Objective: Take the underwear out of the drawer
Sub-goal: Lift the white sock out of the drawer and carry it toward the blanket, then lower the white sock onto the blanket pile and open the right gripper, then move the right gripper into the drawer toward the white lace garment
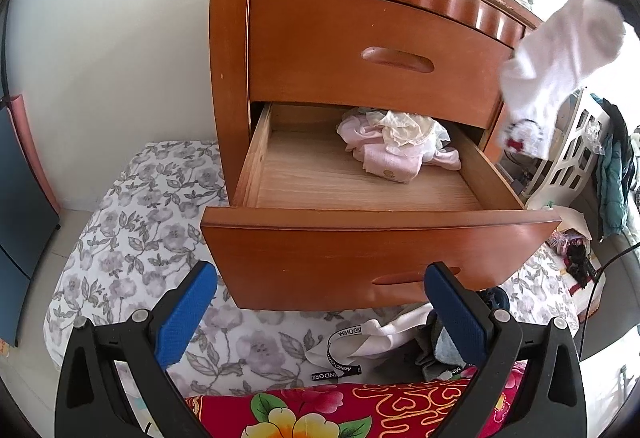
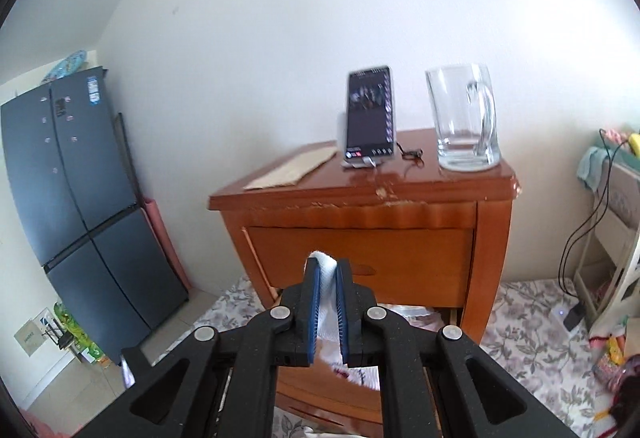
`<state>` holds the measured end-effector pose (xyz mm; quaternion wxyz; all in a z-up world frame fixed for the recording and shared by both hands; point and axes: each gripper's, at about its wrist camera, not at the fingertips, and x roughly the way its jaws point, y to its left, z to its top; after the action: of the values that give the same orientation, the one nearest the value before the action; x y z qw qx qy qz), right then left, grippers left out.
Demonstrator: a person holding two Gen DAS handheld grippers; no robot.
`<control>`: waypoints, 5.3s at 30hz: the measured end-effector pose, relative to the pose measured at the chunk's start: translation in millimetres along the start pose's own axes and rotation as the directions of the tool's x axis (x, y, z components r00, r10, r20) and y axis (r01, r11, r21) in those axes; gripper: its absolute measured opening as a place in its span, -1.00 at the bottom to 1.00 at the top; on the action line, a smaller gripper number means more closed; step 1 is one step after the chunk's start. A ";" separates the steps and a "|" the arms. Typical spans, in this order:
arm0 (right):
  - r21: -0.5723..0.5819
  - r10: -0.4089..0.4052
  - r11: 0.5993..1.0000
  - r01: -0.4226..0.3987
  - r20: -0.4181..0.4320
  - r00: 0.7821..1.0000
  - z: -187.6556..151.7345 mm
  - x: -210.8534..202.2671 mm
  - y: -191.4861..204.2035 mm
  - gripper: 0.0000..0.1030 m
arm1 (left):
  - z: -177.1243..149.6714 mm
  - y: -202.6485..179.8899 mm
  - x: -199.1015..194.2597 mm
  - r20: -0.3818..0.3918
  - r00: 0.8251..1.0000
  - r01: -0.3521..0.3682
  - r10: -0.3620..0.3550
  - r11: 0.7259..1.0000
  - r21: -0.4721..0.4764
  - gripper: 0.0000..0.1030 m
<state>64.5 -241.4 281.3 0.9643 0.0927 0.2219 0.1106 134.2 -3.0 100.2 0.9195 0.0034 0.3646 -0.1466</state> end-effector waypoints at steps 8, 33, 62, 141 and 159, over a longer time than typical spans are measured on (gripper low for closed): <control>-0.023 0.025 0.999 -0.025 0.004 1.000 -12.3 -34.0 11.9 -0.84 | 0.6 -1.1 -6.7 0.014 1.000 0.003 -0.003 1.000 -0.001 1.00; -0.039 -0.045 0.999 0.030 -0.475 0.879 -137.5 41.8 4.0 -0.84 | -0.9 -8.9 -9.7 0.012 1.000 0.019 -0.019 1.000 0.015 1.00; 0.021 -0.081 0.990 0.140 -0.731 0.678 -250.2 118.8 -28.8 -0.49 | -4.7 -5.2 20.9 -0.033 0.999 -0.001 0.000 1.000 -0.010 1.00; -0.064 -0.156 0.988 0.143 -0.408 0.899 -111.5 121.4 -5.2 1.00 | 3.2 33.5 22.2 0.053 0.998 0.046 -0.040 0.992 -0.119 1.00; -0.037 -0.185 0.981 0.191 -0.471 0.862 -108.4 180.4 -24.6 0.97 | -1.7 42.6 36.6 0.023 0.997 0.076 -0.074 0.985 -0.156 1.00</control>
<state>178.3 -205.0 106.3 0.8867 0.0463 0.4588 0.0341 169.9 28.2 70.0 0.9139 -0.0838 0.3670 -0.1520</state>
